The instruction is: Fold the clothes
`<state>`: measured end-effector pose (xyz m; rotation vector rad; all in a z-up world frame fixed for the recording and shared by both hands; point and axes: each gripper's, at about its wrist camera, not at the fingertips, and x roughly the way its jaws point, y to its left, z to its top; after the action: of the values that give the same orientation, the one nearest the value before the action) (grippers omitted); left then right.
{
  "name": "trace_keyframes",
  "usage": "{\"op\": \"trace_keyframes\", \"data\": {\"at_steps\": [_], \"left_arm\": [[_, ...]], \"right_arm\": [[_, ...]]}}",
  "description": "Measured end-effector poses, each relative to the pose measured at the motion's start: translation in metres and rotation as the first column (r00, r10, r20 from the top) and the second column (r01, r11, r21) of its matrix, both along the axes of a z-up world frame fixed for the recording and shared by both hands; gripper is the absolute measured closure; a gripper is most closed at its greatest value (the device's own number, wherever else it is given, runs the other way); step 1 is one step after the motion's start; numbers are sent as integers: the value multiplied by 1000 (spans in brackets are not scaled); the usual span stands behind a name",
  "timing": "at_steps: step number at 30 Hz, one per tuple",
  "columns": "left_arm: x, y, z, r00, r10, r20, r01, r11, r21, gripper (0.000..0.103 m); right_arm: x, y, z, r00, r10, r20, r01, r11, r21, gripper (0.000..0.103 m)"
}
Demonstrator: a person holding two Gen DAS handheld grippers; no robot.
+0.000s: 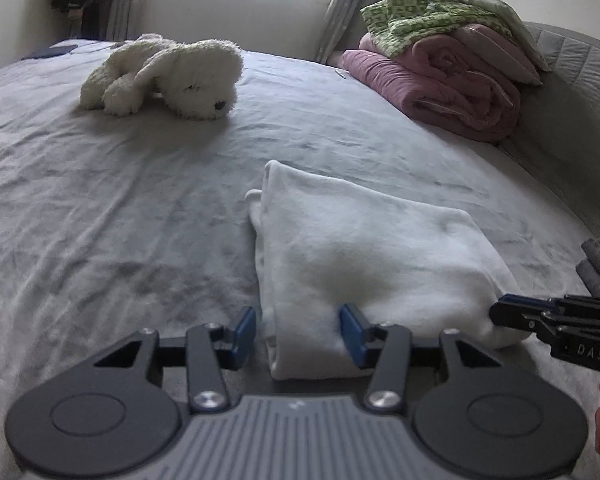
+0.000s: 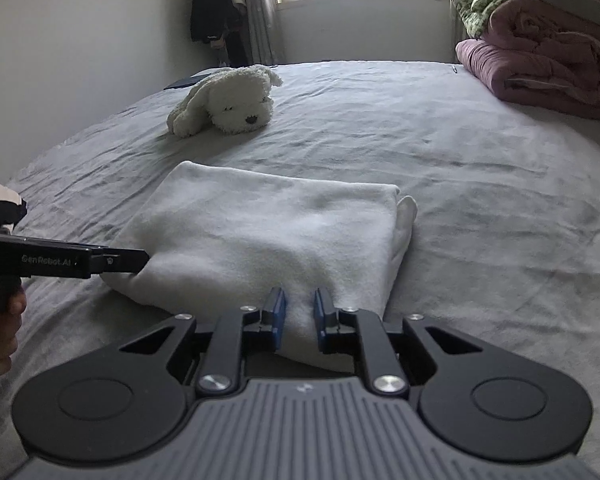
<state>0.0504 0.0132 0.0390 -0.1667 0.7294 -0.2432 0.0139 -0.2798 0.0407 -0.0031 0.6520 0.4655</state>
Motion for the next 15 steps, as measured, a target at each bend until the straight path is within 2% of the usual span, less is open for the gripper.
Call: {"op": "trace_keyframes", "data": {"at_steps": [3, 6, 8, 15], "left_arm": [[1, 6, 6, 1000, 4, -16, -4, 1000, -30, 57], [-4, 7, 18, 1000, 2, 11, -2, 1000, -6, 63], [-4, 7, 18, 1000, 0, 14, 0, 1000, 20, 63], [1, 9, 13, 1000, 2, -20, -2, 1000, 23, 63]], "right_arm": [[-2, 1, 2, 1000, 0, 5, 0, 1000, -8, 88], [-1, -3, 3, 1000, -4, -10, 4, 1000, 12, 87], [-1, -3, 3, 1000, -5, -11, 5, 1000, 13, 87], [-1, -3, 5, 1000, -8, -25, 9, 1000, 15, 87]]}}
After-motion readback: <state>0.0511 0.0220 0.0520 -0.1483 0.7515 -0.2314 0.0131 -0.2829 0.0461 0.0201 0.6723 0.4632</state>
